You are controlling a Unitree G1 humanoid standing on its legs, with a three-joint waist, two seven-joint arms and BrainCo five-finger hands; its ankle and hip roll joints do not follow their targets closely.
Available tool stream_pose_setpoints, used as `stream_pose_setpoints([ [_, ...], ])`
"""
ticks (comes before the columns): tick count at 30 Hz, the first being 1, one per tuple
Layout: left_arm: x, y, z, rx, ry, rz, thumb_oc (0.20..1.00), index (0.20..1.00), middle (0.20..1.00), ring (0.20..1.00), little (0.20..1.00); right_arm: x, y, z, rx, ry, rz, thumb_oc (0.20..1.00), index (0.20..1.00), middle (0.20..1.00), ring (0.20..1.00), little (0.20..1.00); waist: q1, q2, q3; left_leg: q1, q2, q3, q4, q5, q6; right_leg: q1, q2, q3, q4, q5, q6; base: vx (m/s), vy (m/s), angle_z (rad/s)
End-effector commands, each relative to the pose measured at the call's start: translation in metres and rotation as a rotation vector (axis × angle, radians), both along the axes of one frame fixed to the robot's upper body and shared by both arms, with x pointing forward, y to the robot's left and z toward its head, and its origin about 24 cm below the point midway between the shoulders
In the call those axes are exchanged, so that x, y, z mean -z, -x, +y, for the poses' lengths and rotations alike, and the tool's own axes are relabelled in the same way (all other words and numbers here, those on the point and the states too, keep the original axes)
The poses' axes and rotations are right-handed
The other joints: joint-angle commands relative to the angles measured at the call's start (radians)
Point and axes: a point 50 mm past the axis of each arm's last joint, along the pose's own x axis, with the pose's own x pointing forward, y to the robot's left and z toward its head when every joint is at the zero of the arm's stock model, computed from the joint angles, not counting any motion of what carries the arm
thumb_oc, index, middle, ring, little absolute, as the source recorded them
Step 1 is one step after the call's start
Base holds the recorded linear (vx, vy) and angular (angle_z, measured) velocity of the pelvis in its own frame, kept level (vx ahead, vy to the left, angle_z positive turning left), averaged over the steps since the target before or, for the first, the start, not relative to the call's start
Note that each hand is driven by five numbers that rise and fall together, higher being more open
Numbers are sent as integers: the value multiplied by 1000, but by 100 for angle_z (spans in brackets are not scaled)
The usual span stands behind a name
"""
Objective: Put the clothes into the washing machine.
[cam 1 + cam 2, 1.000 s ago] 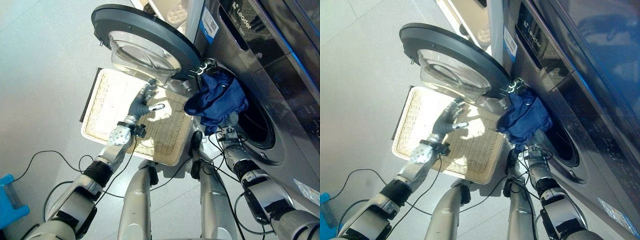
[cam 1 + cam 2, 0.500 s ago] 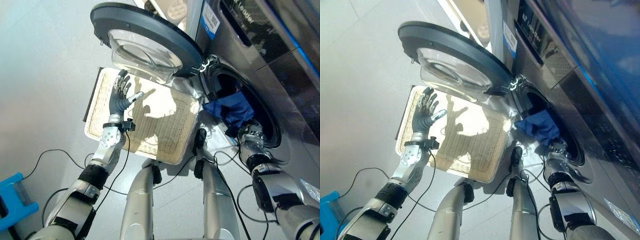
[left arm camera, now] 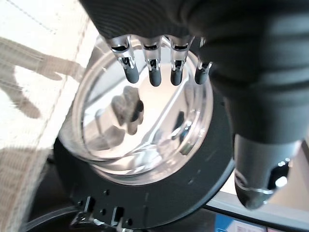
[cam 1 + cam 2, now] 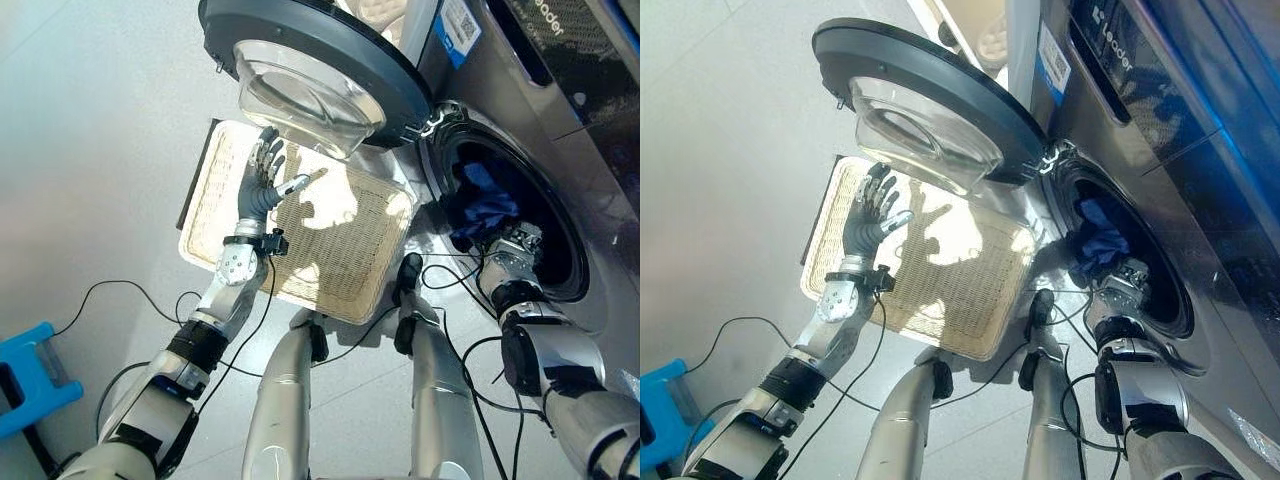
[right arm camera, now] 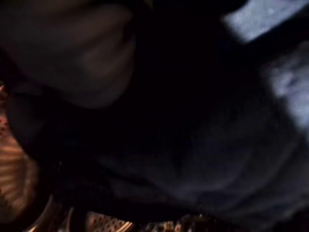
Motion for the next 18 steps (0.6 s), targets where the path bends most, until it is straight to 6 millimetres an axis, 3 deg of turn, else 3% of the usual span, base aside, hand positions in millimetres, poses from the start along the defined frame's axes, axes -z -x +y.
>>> stream_pose_setpoints([
  [1,-20,9,-11,46,68,-88,1000,1000,1000,1000,1000,-36,8,-21,158,11,-115,200,200,200,200,200,-17,81,-29,-51,-52,-3,107,-99,-57,4,-50,-14,53,-34,165,0,0,0],
  [4,-19,8,-8,38,68,-65,1000,1000,1000,1000,1000,-58,18,-30,313,-18,-166,200,200,200,200,200,-19,83,-29,-39,-53,1,103,-102,-57,12,-47,-9,48,-33,165,0,0,0],
  [9,-19,9,-6,38,60,-63,1000,1000,1000,1000,1000,-68,26,-37,391,-25,-193,200,200,200,200,200,-22,83,-29,-33,-53,3,98,-101,-55,14,-44,-5,46,-31,166,0,0,0],
  [11,-21,10,-1,32,64,-62,1000,1000,1000,1000,1000,-78,39,-52,512,-27,-200,200,200,200,200,200,-27,81,-29,-25,-49,9,97,-103,-55,20,-44,-5,45,-31,168,0,0,0],
  [18,-21,11,6,16,72,-61,1000,1000,1000,1000,1000,-75,64,-78,685,-79,-180,200,200,200,200,200,-40,72,-29,-21,-44,17,97,-107,-56,22,-43,-2,46,-30,171,1,-2,0],
])
